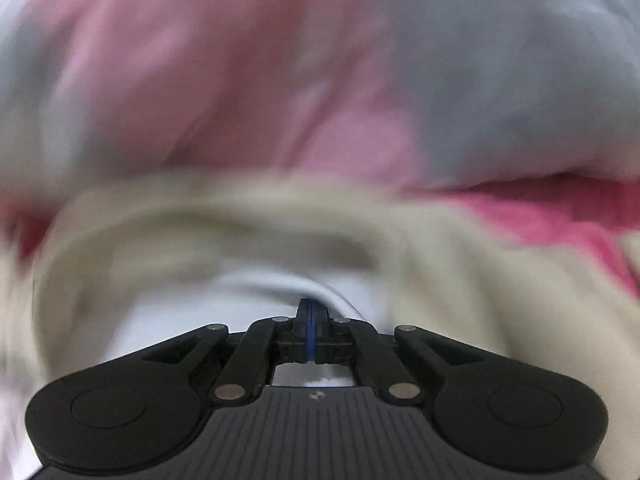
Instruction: Fold clothes
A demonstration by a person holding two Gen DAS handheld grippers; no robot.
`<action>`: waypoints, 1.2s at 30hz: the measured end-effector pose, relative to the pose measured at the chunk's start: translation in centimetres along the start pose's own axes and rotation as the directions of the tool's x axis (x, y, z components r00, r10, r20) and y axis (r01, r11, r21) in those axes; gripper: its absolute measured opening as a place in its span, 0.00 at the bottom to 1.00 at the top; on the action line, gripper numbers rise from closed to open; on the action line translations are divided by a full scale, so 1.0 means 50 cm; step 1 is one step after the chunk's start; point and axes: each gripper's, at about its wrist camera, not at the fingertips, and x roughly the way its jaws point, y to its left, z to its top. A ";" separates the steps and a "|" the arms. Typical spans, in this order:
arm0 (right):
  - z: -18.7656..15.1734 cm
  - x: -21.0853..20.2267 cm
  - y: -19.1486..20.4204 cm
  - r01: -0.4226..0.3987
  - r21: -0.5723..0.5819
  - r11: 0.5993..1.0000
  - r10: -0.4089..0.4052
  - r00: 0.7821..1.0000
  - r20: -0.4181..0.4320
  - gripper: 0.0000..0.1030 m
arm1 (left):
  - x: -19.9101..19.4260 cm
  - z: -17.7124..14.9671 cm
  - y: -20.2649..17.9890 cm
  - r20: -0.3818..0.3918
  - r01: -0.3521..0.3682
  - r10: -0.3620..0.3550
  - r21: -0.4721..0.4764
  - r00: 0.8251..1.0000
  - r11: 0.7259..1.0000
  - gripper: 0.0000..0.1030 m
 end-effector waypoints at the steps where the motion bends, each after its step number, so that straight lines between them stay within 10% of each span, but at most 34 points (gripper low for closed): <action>1: 0.011 -0.008 -0.009 0.036 0.039 0.999 -0.038 0.999 0.035 0.00 | 0.000 0.001 0.001 0.000 0.001 -0.001 -0.001 1.000 1.000 0.82; 3: 0.009 -0.037 -0.011 0.072 0.027 0.997 -0.074 0.996 0.057 0.00 | -0.001 0.002 0.001 0.001 0.002 -0.002 -0.002 1.000 1.000 0.82; 8: -0.087 -0.122 -0.023 -0.207 -0.037 0.978 0.202 0.973 -0.109 0.00 | -0.002 0.003 0.001 0.002 0.010 -0.010 -0.005 1.000 1.000 0.83; 16: -0.128 -0.187 -0.216 0.081 0.158 0.984 -0.074 0.996 -0.047 0.00 | -0.006 -0.002 0.002 0.006 0.016 -0.016 -0.011 1.000 1.000 0.83; 21: -0.210 -0.270 -0.121 -0.223 -0.012 0.975 0.220 0.970 -0.102 0.01 | -0.007 -0.002 0.003 0.007 0.019 -0.019 -0.014 1.000 1.000 0.84; 25: -0.301 -0.287 -0.168 -0.101 -0.167 0.981 0.080 0.988 -0.131 0.00 | -0.009 -0.002 0.004 0.008 0.023 -0.023 -0.018 1.000 1.000 0.84; 28: -0.320 -0.348 -0.251 0.194 -0.171 0.966 -0.209 0.975 -0.076 0.00 | -0.009 -0.002 0.004 0.007 0.024 -0.024 -0.019 1.000 1.000 0.84; 31: -0.321 -0.403 -0.274 0.192 -0.065 0.979 -0.197 0.977 -0.081 0.00 | -0.008 -0.002 0.002 0.005 0.022 -0.022 -0.017 1.000 1.000 0.84; 33: -0.310 -0.429 -0.204 0.155 -0.154 0.976 -0.159 0.987 -0.010 0.00 | -0.007 -0.001 0.000 0.000 0.017 -0.017 -0.015 1.000 1.000 0.84; 36: -0.314 -0.413 -0.095 -0.108 -0.239 0.965 0.108 0.994 -0.016 0.00 | -0.004 0.001 -0.004 -0.016 0.002 -0.002 -0.005 1.000 1.000 0.84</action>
